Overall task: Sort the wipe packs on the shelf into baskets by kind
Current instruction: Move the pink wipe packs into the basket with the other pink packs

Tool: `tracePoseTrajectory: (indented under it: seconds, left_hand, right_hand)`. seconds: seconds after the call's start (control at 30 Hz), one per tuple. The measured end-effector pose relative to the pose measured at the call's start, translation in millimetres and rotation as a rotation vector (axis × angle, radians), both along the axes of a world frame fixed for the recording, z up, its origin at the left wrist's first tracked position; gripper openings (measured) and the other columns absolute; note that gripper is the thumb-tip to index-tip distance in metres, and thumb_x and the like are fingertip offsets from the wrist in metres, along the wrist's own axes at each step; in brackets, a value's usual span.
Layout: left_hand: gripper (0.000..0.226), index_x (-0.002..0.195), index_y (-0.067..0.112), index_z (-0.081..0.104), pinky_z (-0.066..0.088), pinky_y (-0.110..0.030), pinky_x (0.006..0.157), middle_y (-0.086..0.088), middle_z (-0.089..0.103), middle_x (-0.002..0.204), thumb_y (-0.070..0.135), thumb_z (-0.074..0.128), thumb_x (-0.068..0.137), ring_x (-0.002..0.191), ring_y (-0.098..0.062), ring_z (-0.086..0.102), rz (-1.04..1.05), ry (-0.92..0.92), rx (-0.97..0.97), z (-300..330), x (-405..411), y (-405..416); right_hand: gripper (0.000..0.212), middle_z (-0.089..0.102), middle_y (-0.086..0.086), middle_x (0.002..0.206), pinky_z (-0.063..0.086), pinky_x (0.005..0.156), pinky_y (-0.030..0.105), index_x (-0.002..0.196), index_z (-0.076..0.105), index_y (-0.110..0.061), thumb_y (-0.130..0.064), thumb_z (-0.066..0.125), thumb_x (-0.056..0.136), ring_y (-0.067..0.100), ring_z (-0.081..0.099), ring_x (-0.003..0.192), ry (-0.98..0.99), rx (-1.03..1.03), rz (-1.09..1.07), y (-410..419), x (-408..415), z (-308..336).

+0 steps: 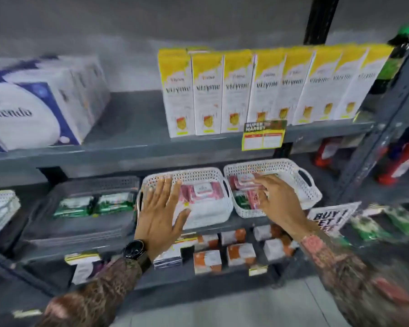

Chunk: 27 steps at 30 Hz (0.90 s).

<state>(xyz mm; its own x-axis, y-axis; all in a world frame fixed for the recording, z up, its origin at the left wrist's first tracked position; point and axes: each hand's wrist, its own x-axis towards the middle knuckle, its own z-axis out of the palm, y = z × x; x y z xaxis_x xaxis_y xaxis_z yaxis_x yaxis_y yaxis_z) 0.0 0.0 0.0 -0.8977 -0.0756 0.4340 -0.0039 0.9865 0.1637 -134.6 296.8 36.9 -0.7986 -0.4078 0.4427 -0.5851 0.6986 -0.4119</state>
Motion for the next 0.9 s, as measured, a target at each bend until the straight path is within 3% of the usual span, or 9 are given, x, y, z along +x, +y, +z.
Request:
tracePoseTrajectory:
  seconds: [0.17,0.23,0.33,0.4,0.47,0.53,0.63,0.7,0.9]
  left_hand:
    - [0.075,0.163,0.014,0.014,-0.019,-0.033,0.125,-0.012,0.011,0.171,0.059,0.026,0.104,0.159,-0.029,0.007,0.118,-0.215,-0.033,-59,-31,-23]
    - [0.079,0.163,0.013,0.011,-0.016,-0.035,0.126,-0.010,0.007,0.171,0.063,0.018,0.102,0.159,-0.028,0.005,0.149,-0.275,-0.003,-77,-38,-29]
    - [0.090,0.164,0.015,0.004,0.002,-0.047,0.129,-0.009,0.000,0.172,0.072,0.003,0.095,0.159,-0.026,0.000,0.210,-0.369,0.085,-100,-45,-40]
    - [0.095,0.164,0.014,0.004,0.008,-0.051,0.129,-0.009,0.003,0.172,0.076,-0.002,0.092,0.159,-0.027,0.002,0.252,-0.384,0.122,-109,-42,-43]
    - [0.093,0.163,0.013,0.004,0.008,-0.052,0.129,-0.009,0.003,0.172,0.074,0.000,0.094,0.159,-0.027,0.001,0.280,-0.395,0.125,-116,-40,-42]
    - [0.087,0.163,0.013,0.002,0.006,-0.051,0.129,-0.008,0.002,0.171,0.070,0.002,0.098,0.159,-0.026,-0.001,0.298,-0.372,0.106,-119,-39,-37]
    - [0.084,0.162,0.015,-0.002,0.005,-0.051,0.130,-0.008,-0.001,0.171,0.069,0.002,0.098,0.159,-0.025,-0.004,0.309,-0.372,0.098,-120,-43,-35]
    - [0.084,0.162,0.015,-0.003,0.005,-0.050,0.130,-0.008,-0.002,0.171,0.070,0.000,0.098,0.159,-0.024,-0.005,0.311,-0.368,0.094,-122,-43,-36]
    - [0.087,0.162,0.015,-0.006,0.002,-0.049,0.130,-0.007,-0.007,0.171,0.073,0.003,0.097,0.158,-0.023,-0.010,0.258,-0.369,0.122,-121,-40,-39]
  right_hand:
    - [0.055,0.062,0.011,0.143,0.054,0.100,0.039,0.138,0.063,-0.019,-0.007,0.075,0.086,0.032,0.064,0.121,-0.341,0.211,-0.121,5,-52,-29]
    - [0.065,0.057,0.010,0.148,0.050,0.105,0.039,0.144,0.057,-0.020,-0.006,0.077,0.084,0.031,0.060,0.128,-0.406,0.276,-0.105,5,-74,-39]
    - [0.080,0.051,0.003,0.154,0.051,0.104,0.040,0.148,0.053,-0.027,-0.004,0.081,0.077,0.028,0.056,0.132,-0.506,0.401,-0.040,6,-107,-49]
    - [0.083,0.056,0.003,0.151,0.054,0.100,0.037,0.146,0.056,-0.032,-0.002,0.083,0.074,0.026,0.062,0.125,-0.575,0.420,0.017,8,-120,-57]
    - [0.082,0.062,0.005,0.145,0.057,0.092,0.034,0.143,0.058,-0.036,-0.004,0.086,0.073,0.020,0.069,0.102,-0.613,0.386,0.060,12,-131,-69]
    - [0.080,0.061,0.003,0.145,0.057,0.088,0.034,0.142,0.059,-0.035,-0.003,0.086,0.074,0.016,0.066,0.093,-0.599,0.343,0.094,14,-134,-81]
    - [0.079,0.056,0.000,0.150,0.050,0.107,0.042,0.141,0.059,-0.032,0.002,0.083,0.074,0.025,0.059,0.129,-0.524,0.315,0.111,14,-128,-84]
    - [0.077,0.052,-0.002,0.154,0.042,0.112,0.041,0.145,0.055,-0.030,-0.003,0.081,0.078,0.025,0.050,0.138,-0.491,0.343,0.085,13,-121,-79]
    - [0.081,0.049,0.000,0.155,0.056,0.095,0.047,0.152,0.042,-0.037,-0.020,0.080,0.083,0.029,0.051,0.134,-0.258,0.318,-0.037,-15,-97,-61]
